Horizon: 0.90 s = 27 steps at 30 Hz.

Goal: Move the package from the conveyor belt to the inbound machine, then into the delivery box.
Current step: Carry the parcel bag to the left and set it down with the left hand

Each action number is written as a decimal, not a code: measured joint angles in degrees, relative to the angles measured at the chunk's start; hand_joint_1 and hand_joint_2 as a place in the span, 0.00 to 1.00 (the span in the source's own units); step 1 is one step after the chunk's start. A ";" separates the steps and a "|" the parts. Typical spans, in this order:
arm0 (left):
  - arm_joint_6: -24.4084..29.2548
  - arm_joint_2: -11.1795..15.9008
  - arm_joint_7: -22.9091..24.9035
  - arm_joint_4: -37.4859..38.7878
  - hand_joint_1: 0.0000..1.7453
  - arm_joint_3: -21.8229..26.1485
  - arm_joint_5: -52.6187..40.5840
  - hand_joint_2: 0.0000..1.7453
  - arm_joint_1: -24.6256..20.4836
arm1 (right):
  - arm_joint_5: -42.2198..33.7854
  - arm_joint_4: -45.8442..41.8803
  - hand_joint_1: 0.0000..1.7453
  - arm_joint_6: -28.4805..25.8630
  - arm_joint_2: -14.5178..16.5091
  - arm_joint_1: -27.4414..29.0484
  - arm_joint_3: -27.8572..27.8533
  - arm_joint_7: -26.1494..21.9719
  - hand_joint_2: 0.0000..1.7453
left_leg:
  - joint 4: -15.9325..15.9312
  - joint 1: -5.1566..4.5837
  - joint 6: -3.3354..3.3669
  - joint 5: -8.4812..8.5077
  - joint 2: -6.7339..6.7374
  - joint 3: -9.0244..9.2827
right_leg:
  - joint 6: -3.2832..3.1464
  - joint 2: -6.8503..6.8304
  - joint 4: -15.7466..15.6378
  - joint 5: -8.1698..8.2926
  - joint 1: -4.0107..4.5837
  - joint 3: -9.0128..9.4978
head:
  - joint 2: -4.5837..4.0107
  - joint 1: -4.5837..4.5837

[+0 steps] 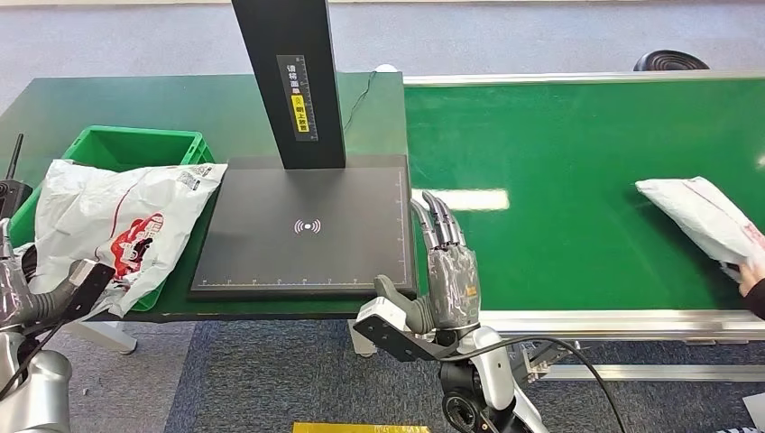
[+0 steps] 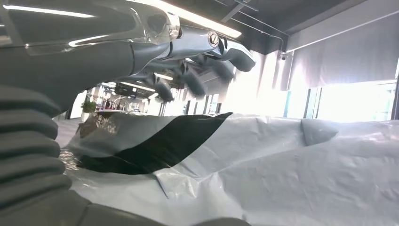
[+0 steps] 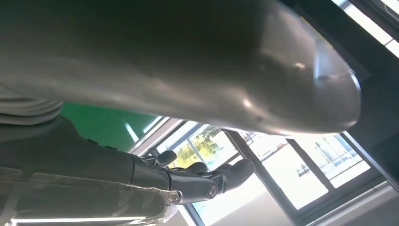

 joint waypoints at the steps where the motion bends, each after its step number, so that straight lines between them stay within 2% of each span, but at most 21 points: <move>1: 0.00 -0.21 -0.02 -0.28 0.00 -0.01 0.06 0.00 0.06 | 0.00 -0.02 0.00 0.00 0.00 0.02 -0.07 0.00 0.00 | 0.00 0.00 0.00 0.00 0.00 0.00 | 0.00 0.00 0.00 0.00 0.00 0.00 | 0.00 0.00; 4: 0.01 -1.21 -1.23 -2.15 0.00 0.15 1.70 0.00 0.45 | 0.02 -0.05 0.00 0.00 0.08 0.04 -0.23 -0.03 0.00 | 0.00 0.00 0.00 0.00 0.00 0.00 | 0.00 0.00 0.00 0.00 0.00 -0.01 | 0.00 -0.01; 9: 0.01 -5.11 -11.19 -7.41 0.00 2.45 8.71 0.00 0.52 | 0.23 -0.05 0.00 -0.02 0.44 0.08 -0.70 -0.17 0.00 | 0.01 -0.01 0.00 0.00 -0.03 0.00 | 0.00 -0.01 -0.02 0.00 -0.01 -0.02 | 0.00 0.00; 11: 0.01 -7.29 -13.42 -9.21 0.00 2.55 8.52 0.00 0.34 | 0.51 -0.05 0.00 -0.10 0.58 0.08 -0.90 -0.20 0.00 | 0.02 -0.01 0.00 0.00 -0.07 0.01 | 0.00 -0.02 -0.03 0.00 -0.02 -0.01 | 0.00 0.01; 15: 0.00 -11.24 -12.72 -11.97 0.00 1.18 5.53 0.00 -0.83 | 0.70 0.01 0.00 -0.15 0.87 0.04 -1.60 -0.20 0.00 | 0.02 -0.02 0.01 0.00 -0.09 0.02 | 0.02 -0.02 -0.03 0.03 -0.02 0.03 | 0.00 0.00; 18: 0.00 -12.99 -10.87 -13.60 0.00 0.03 3.50 0.00 -1.93 | 0.69 0.21 0.00 -0.16 1.12 -0.02 -1.92 -0.21 0.00 | 0.03 -0.01 0.01 0.00 -0.06 0.02 | 0.02 -0.01 -0.02 0.06 -0.02 0.03 | 0.00 -0.01; 27: 0.00 -13.18 -6.83 -13.53 0.00 -5.16 1.69 0.00 -3.47 | 0.56 1.32 0.00 -0.17 1.64 -1.02 -2.84 -0.37 0.00 | 0.02 0.01 0.00 0.00 -0.04 0.02 | 0.00 0.00 -0.01 0.05 0.01 0.01 | 0.00 0.00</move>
